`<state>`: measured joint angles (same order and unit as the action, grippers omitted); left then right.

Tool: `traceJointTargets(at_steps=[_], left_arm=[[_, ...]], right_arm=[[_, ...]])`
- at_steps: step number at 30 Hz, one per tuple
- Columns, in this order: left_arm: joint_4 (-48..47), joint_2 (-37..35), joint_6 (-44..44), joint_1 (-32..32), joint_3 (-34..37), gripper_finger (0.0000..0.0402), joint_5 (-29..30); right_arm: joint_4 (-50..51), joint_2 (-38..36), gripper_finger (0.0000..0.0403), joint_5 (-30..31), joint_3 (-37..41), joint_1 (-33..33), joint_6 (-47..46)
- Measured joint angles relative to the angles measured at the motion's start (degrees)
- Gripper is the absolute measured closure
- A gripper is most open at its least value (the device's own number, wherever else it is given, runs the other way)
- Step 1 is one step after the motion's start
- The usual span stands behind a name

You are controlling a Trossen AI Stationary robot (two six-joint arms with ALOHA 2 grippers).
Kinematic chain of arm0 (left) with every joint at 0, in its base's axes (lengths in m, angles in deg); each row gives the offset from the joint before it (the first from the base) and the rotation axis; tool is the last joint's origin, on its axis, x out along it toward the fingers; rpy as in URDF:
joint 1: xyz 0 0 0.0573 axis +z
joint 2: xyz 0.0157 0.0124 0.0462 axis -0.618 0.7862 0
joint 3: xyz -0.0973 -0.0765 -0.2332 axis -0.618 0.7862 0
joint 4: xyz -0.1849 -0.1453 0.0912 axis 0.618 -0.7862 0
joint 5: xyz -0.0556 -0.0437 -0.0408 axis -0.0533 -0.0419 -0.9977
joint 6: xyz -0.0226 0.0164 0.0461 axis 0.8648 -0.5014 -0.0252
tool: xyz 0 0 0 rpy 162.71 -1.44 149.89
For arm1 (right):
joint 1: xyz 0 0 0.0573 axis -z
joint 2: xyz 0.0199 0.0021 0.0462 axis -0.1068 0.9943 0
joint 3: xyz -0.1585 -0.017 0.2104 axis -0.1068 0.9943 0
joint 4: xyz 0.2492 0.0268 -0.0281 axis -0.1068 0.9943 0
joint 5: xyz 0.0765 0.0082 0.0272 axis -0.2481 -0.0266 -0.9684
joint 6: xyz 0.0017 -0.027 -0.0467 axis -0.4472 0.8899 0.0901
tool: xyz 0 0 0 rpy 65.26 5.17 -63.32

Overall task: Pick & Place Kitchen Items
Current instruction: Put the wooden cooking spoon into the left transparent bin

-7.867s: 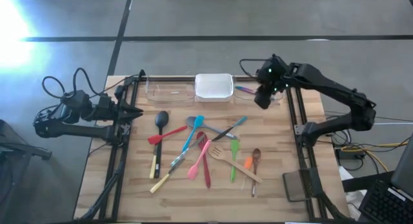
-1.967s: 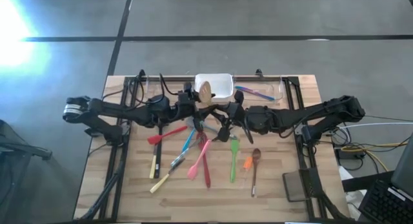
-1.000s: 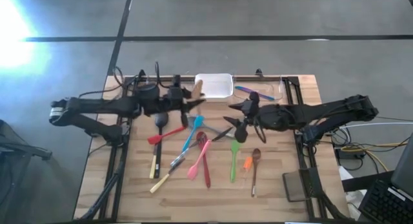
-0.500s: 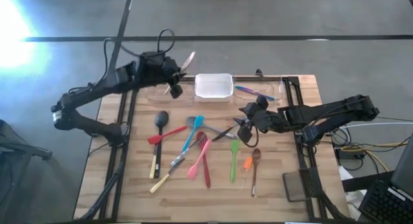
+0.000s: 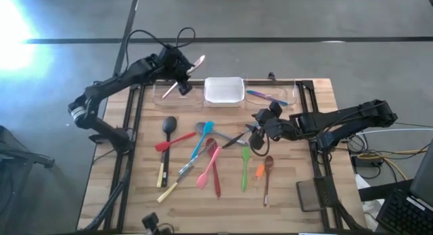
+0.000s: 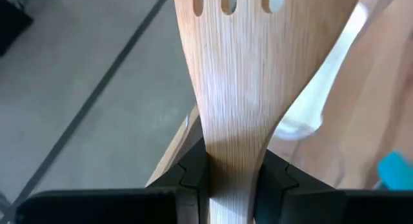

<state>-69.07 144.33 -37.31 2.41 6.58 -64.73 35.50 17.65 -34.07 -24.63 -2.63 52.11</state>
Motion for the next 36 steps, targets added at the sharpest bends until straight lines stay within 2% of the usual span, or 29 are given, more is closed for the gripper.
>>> traceJointTargets(at_steps=[10, 17, 22, 36], left_arm=[[5.35, 4.21, -0.72, 4.73, 6.71, 0.0325, 0.05], [9.21, 7.81, -1.04, 5.61, 9.95, 0.0325, -0.18], [11.31, 11.06, -0.9, 5.6, 10.24, 0.0325, -2.64], [12.58, 16.04, -0.88, 5.6, 10.02, 0.0326, -2.53]], right_arm=[[-0.11, 0.07, 0.0184, 0.4, 0.02, 0.0, -0.39], [-0.11, 0.07, 0.0184, 1.42, 0.02, 0.0, -0.4], [-0.12, 0.07, 0.0184, 1.43, 0.02, 0.02, -0.42], [-0.07, 0.07, 0.0184, 1.43, 0.02, 0.02, -0.41]])
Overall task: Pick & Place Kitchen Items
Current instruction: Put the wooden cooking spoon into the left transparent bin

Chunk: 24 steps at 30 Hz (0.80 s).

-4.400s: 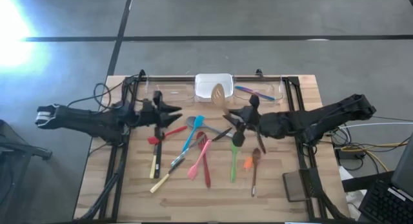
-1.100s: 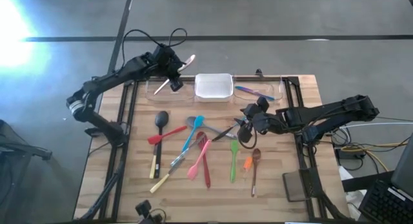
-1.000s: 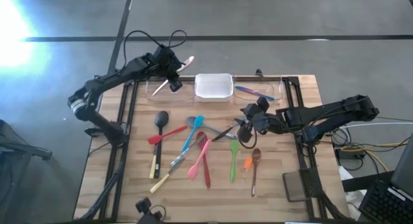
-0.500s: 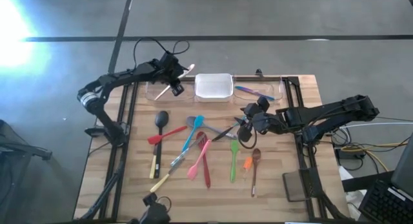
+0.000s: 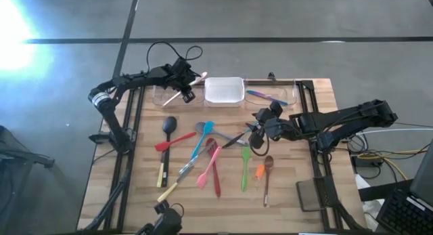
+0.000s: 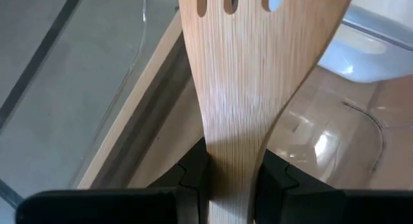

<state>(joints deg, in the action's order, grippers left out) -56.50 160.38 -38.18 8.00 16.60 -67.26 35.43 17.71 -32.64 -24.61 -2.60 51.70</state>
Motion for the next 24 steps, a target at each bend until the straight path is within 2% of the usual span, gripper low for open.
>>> traceJointTargets(at_steps=[9, 17, 20, 24], left_arm=[[0.16, 0.0, 0.37, 0.0, 0.0, 0.0321, 0.05], [-0.54, -0.2, 1.04, 0.01, 0.13, 0.0177, 0.21], [-1.61, -1.71, 0.9, -0.04, 0.13, 0.015, 0.27], [-2.55, -5.76, 0.83, -0.04, 0.13, 0.0141, 1.03]], right_arm=[[-0.02, 0.0, 0.0184, -0.01, 0.0, 0.0, -0.01], [-0.02, 0.0, 0.0184, -0.01, 0.0, 0.0, -0.01], [-0.02, 0.0, 0.0184, -0.01, 0.0, 0.0, -0.01], [-0.02, 0.0, 0.0184, -0.01, 0.0, 0.0, -0.01]])
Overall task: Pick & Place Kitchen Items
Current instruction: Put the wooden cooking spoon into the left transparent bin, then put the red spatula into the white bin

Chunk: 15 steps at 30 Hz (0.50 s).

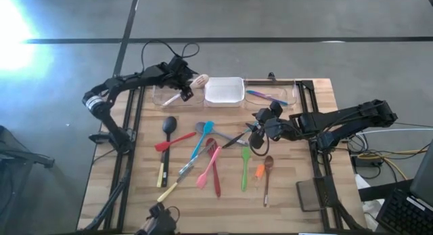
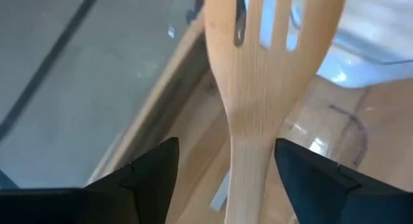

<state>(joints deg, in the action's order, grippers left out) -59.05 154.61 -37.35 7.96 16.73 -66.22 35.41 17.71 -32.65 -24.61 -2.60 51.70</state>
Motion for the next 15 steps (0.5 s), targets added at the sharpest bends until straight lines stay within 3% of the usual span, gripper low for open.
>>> traceJointTargets(at_steps=[9, 15], left_arm=[[-3.89, -14.27, 3.79, -0.9, 0.0, 0.0141, -0.15], [-7.59, -23.67, 8.29, -2.95, 0.0, 0.0141, -4.5]], right_arm=[[-0.04, 0.0, 0.0184, -0.02, 0.0, 0.0, 0.0], [-0.26, 0.0, 0.0184, -0.02, 0.0, 0.0, 0.01]])
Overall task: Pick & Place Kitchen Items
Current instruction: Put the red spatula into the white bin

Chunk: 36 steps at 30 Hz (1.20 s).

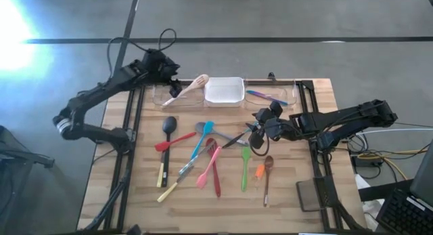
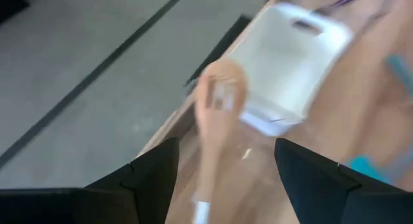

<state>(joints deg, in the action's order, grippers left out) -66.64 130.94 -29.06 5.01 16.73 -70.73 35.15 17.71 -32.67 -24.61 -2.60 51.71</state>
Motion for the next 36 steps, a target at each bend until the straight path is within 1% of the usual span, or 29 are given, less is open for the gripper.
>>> traceJointTargets(at_steps=[4, 7, 11, 16, 21, 24, 30, 36], left_arm=[[-2.84, -4.42, 3.57, -2.23, -0.02, 0.0142, -4.91], [-6.41, -6.44, 5.46, -5.11, -0.02, 0.0142, -8.3], [-12.21, -7.11, 5.87, -11.49, -0.02, 0.0142, -8.81], [-18.28, -5.61, 5.88, -20.02, -0.02, 0.0142, -7.04], [-22.45, -3.44, 7.11, -27.33, 0.16, 0.0142, -1.82], [-23.7, -2.15, 8.65, -30.72, 1.79, 0.0142, 1.24], [-23.46, 0.17, 16.39, -33.68, 7.71, 0.0142, 6.87], [-21.96, 2.54, 17.59, -33.82, 13.8, 0.0142, 9.05]], right_arm=[[0.0, 0.0, 0.0184, 0.0, 0.0, 0.0, 0.01], [0.0, 0.0, 0.0184, 0.0, 0.0, 0.0, 0.01], [-0.04, 0.0, 0.0184, 0.0, 0.0, 0.0, 0.03], [-0.07, 0.0, 0.0184, 0.0, 0.0, 0.0, 0.03], [-0.13, 0.02, 0.0184, 0.0, 0.0, 0.0, 0.02], [-0.22, 0.02, 0.0184, 0.0, 0.0, 0.0, 0.03], [-0.35, 0.01, 0.0184, 0.0, 0.0, 0.0, 0.02], [-0.6, 0.02, 0.0184, 0.0, 0.0, 0.0, 0.03]])
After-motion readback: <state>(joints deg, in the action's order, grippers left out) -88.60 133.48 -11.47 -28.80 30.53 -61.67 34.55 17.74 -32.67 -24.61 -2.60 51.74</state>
